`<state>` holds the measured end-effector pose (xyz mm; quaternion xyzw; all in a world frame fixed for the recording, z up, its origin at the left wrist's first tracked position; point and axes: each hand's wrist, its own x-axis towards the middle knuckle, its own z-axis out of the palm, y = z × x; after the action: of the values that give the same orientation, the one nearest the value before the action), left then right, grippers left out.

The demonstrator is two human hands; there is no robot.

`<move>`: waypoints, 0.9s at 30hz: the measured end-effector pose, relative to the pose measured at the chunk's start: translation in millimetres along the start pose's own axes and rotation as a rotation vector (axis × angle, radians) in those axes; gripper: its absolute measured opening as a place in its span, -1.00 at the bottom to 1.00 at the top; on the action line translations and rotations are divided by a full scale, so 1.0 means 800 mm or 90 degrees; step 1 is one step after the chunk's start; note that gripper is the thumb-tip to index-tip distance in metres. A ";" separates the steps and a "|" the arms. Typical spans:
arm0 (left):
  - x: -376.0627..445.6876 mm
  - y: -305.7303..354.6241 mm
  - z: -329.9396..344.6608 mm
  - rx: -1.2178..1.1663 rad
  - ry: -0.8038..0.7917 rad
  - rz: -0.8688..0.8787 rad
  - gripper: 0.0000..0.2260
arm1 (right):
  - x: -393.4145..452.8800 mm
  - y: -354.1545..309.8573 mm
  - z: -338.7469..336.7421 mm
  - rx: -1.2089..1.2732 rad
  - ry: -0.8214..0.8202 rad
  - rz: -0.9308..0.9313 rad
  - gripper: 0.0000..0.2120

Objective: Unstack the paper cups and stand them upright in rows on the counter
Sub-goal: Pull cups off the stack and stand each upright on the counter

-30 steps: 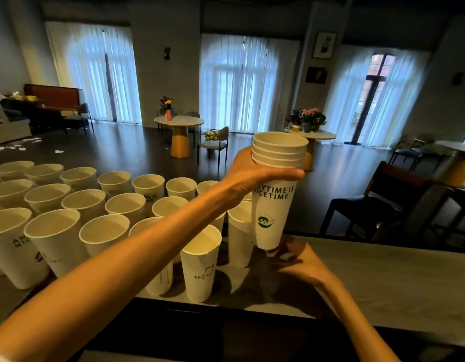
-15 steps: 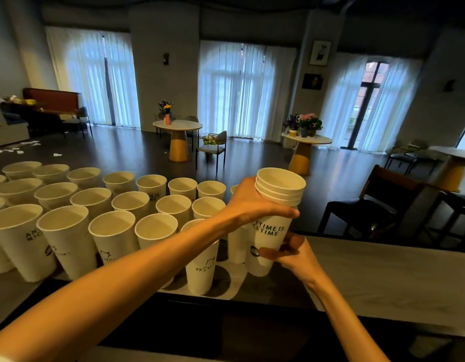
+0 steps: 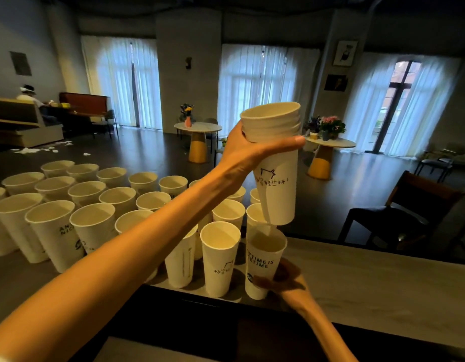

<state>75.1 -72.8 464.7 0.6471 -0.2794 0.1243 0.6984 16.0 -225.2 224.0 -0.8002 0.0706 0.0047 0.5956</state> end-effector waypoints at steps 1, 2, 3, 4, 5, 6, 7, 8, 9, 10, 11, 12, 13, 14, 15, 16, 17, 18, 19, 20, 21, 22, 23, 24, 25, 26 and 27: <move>0.004 -0.002 0.000 -0.009 0.004 0.016 0.12 | 0.003 -0.001 0.000 -0.012 -0.011 -0.017 -0.28; 0.000 0.007 0.001 -0.015 0.018 0.011 0.11 | 0.003 -0.006 0.000 -0.014 -0.024 -0.026 -0.38; -0.003 0.008 0.001 -0.021 0.023 0.014 0.11 | 0.002 -0.009 -0.001 -0.029 -0.038 -0.046 -0.45; -0.007 0.014 0.001 -0.031 0.015 0.014 0.10 | -0.005 -0.017 0.000 -0.030 -0.045 -0.063 -0.48; -0.007 0.014 0.000 -0.031 0.005 0.014 0.08 | -0.008 -0.019 -0.002 -0.045 -0.048 -0.078 -0.49; -0.008 0.015 0.002 -0.031 0.001 0.009 0.06 | -0.011 -0.016 -0.005 -0.045 -0.056 -0.080 -0.48; -0.009 0.017 0.002 -0.033 -0.008 0.001 0.04 | -0.016 -0.015 -0.010 -0.036 -0.058 -0.085 -0.48; -0.011 0.019 0.003 -0.042 -0.021 -0.006 0.02 | -0.025 -0.020 -0.014 -0.034 -0.051 -0.094 -0.47; -0.012 0.020 0.005 -0.051 -0.030 -0.011 0.00 | -0.033 -0.022 -0.020 -0.020 -0.039 -0.091 -0.46; -0.013 0.021 0.007 -0.050 -0.034 -0.023 -0.05 | -0.037 -0.023 -0.027 -0.006 -0.036 -0.092 -0.44; -0.015 0.021 0.009 -0.055 -0.048 -0.028 -0.11 | -0.043 -0.023 -0.034 0.002 -0.016 -0.085 -0.44; -0.018 0.021 0.012 -0.060 -0.062 -0.039 -0.17 | -0.051 -0.027 -0.042 -0.004 0.009 -0.079 -0.45; -0.021 0.019 0.013 -0.059 -0.075 -0.043 -0.22 | -0.058 -0.034 -0.048 -0.010 0.037 -0.075 -0.47; -0.024 0.018 0.017 -0.061 -0.086 -0.056 -0.28 | -0.065 -0.037 -0.055 -0.007 0.064 -0.077 -0.45; -0.027 0.015 0.020 -0.067 -0.102 -0.065 -0.33 | -0.072 -0.047 -0.061 -0.012 0.079 -0.081 -0.37; -0.032 0.013 0.023 -0.071 -0.123 -0.076 -0.35 | -0.081 -0.055 -0.065 -0.033 0.096 -0.088 -0.27; -0.037 0.013 0.028 -0.078 -0.150 -0.082 -0.35 | -0.092 -0.065 -0.071 -0.055 0.113 -0.093 -0.21; -0.044 0.013 0.032 -0.081 -0.176 -0.085 -0.35 | -0.099 -0.074 -0.075 -0.068 0.122 -0.106 -0.18; -0.049 0.011 0.037 -0.083 -0.210 -0.086 -0.34 | -0.109 -0.083 -0.081 -0.080 0.139 -0.107 -0.16; -0.056 0.009 0.043 -0.082 -0.239 -0.090 -0.34 | -0.117 -0.093 -0.085 -0.091 0.149 -0.114 -0.16; -0.062 0.007 0.049 -0.083 -0.268 -0.091 -0.33 | -0.125 -0.100 -0.089 -0.096 0.166 -0.113 -0.16; -0.067 0.004 0.058 -0.083 -0.295 -0.094 -0.31 | -0.135 -0.104 -0.095 -0.091 0.179 -0.117 -0.17; -0.071 0.001 0.064 -0.082 -0.319 -0.097 -0.29 | -0.143 -0.110 -0.097 -0.080 0.187 -0.120 -0.20; -0.076 0.000 0.073 -0.079 -0.347 -0.099 -0.30 | -0.154 -0.113 -0.099 -0.067 0.203 -0.125 -0.25; -0.082 -0.001 0.081 -0.076 -0.377 -0.094 -0.33 | -0.165 -0.117 -0.101 -0.051 0.220 -0.131 -0.29; -0.087 -0.004 0.085 -0.061 -0.395 -0.082 -0.37 | -0.169 -0.117 -0.101 -0.031 0.232 -0.137 -0.31; -0.091 -0.006 0.092 -0.046 -0.419 -0.065 -0.40 | -0.177 -0.117 -0.103 -0.013 0.258 -0.141 -0.31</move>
<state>1.8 -131.8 420.8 0.6403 -0.4613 -0.1364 0.5988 -119.6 -262.5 350.4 -0.7936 0.1006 -0.2206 0.5580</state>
